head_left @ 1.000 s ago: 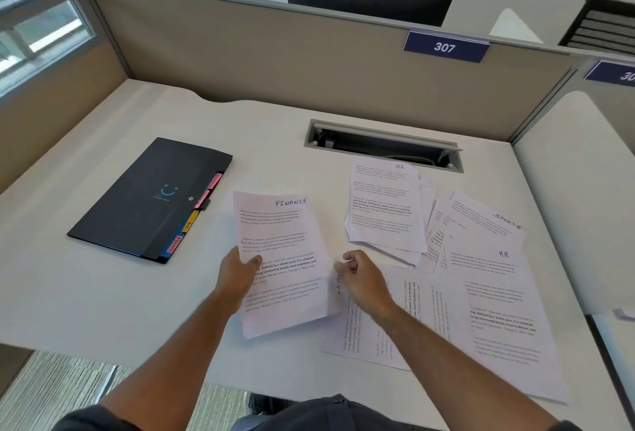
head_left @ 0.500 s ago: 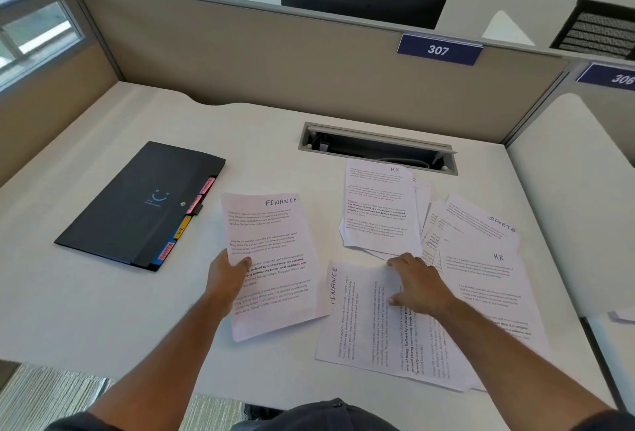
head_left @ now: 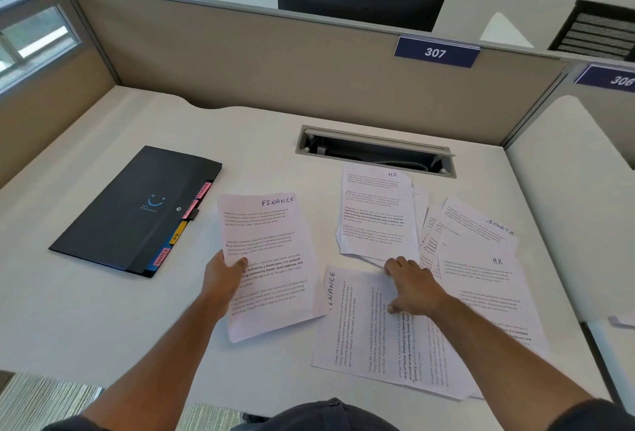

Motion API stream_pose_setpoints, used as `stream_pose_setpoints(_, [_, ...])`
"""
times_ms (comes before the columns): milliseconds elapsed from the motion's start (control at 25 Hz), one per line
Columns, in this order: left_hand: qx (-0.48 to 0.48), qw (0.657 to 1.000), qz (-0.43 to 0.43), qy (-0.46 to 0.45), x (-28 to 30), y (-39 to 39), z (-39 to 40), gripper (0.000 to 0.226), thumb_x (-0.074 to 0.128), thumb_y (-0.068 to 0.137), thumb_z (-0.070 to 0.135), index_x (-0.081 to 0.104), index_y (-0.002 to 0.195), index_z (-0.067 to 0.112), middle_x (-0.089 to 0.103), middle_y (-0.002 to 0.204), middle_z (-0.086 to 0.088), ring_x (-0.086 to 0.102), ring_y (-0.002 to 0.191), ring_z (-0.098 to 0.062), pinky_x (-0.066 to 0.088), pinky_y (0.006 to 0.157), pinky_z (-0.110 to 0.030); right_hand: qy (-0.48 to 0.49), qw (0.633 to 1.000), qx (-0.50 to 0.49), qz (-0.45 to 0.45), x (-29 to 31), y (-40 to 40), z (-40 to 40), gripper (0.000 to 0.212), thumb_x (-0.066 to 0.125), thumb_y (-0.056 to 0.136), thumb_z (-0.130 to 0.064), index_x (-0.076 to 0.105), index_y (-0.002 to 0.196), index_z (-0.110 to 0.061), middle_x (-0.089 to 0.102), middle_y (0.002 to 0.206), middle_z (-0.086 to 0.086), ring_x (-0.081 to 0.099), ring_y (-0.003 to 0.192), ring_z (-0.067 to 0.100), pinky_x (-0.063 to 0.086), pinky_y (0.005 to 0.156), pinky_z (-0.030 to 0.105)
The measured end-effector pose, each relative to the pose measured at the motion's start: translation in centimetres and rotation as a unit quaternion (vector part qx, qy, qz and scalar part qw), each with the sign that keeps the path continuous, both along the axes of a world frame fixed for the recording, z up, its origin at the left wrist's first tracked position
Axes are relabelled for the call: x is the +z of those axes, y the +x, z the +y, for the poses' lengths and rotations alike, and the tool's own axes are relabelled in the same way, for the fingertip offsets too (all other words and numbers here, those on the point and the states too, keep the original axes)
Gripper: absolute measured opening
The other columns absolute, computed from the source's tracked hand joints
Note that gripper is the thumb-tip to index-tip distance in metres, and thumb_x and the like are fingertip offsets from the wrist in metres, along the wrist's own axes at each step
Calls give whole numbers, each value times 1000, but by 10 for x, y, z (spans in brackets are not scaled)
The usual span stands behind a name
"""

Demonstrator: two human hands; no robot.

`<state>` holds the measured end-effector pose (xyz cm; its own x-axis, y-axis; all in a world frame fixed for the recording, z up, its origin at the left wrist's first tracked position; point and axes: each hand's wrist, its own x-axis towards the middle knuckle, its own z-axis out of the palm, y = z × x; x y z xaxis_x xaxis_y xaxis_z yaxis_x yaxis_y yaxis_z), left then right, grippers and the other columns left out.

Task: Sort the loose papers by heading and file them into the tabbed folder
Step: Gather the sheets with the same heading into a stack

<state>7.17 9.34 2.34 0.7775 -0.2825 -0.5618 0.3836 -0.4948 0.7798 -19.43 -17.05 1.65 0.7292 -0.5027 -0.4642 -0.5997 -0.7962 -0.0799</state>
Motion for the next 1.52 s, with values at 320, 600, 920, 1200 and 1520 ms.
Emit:
stream_pose_setpoints(320, [0,1000,-6,0,1,1,-2,35,57,102,18,54,137,23,62,136,-5,61,104,-29,51,92,-55,-13,1000,6,4,0,-2,-6,64,81,76,-47,50,125,-20,48,122,-2,48,117,20,39,98,40])
stream_pose_setpoints(600, [6,1000,-7,-3,0,1,-3,36,57,103,18,53,138,24,61,138,-5,61,106,-31,51,91,-55,33,991,-64,-116,14,4,-9,12,59,96,-11,67,103,-17,65,101,1,63,90,22,47,75,32])
stream_pose_setpoints(920, [-3,1000,-12,-6,-3,1,0,24,56,103,16,55,123,29,64,130,-2,63,104,-32,52,85,-52,49,950,-191,-243,51,6,-31,10,65,96,-13,66,87,-17,66,82,-4,62,74,18,43,61,29])
stream_pose_setpoints(1200, [-11,1000,4,-20,-3,-2,1,25,56,103,14,57,123,29,66,123,-1,66,99,-30,54,87,-54,39,792,-430,-431,69,7,-47,10,57,98,-10,66,97,-11,68,93,3,60,84,24,42,70,31])
stream_pose_setpoints(1520, [-52,997,12,-49,-2,-5,3,25,58,101,13,62,119,29,73,115,-1,73,94,-29,60,82,-55,196,742,-490,-414,43,35,-8,22,54,91,4,69,91,-12,66,87,7,55,76,23,43,63,27])
